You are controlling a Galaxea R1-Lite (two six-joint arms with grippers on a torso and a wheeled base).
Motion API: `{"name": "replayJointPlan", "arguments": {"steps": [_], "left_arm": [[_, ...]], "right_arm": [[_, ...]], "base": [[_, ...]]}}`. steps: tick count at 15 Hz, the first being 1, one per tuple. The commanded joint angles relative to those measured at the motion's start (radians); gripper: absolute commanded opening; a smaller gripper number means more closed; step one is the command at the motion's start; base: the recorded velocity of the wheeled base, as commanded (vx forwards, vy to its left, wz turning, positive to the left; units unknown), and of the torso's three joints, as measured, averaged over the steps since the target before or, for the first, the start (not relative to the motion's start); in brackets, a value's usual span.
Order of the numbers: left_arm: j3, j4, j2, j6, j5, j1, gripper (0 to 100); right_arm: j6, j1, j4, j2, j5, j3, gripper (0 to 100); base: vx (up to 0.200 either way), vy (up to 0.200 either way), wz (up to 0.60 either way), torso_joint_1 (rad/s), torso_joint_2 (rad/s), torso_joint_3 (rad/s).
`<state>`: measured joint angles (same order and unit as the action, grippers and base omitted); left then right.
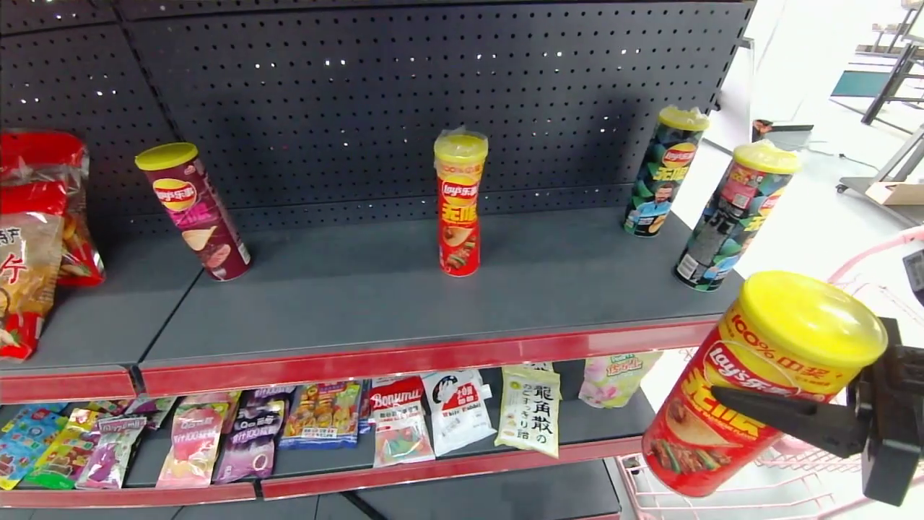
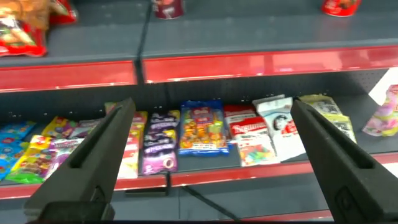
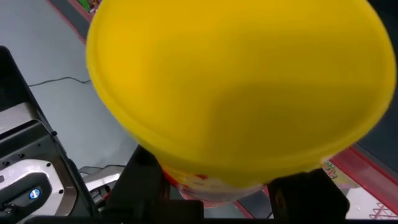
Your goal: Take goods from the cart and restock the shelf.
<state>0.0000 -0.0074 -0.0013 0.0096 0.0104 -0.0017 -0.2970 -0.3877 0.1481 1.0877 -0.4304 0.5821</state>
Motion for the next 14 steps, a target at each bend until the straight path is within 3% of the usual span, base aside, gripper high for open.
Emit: {"name": "replayJointPlan", "arguments": {"steps": [1, 8, 14], "left_arm": [[0.000, 0.000, 0.001, 0.001, 0.000, 0.000, 100], [0.000, -0.002, 0.001, 0.001, 0.000, 0.000, 100], [0.000, 0.000, 0.001, 0.001, 0.000, 0.000, 100]], "right_arm": [[-0.001, 0.000, 0.001, -0.005, -0.001, -0.004, 0], [0.002, -0.043, 0.001, -0.061, -0.010, -0.024, 0], [0.006, -0.043, 0.001, -0.052, -0.008, -0.024, 0]], "base": [[0.000, 0.000, 0.00, 0.000, 0.00, 0.000], [0.000, 0.000, 0.00, 0.000, 0.00, 0.000], [0.200, 0.000, 0.00, 0.006, 0.00, 0.004]]}}
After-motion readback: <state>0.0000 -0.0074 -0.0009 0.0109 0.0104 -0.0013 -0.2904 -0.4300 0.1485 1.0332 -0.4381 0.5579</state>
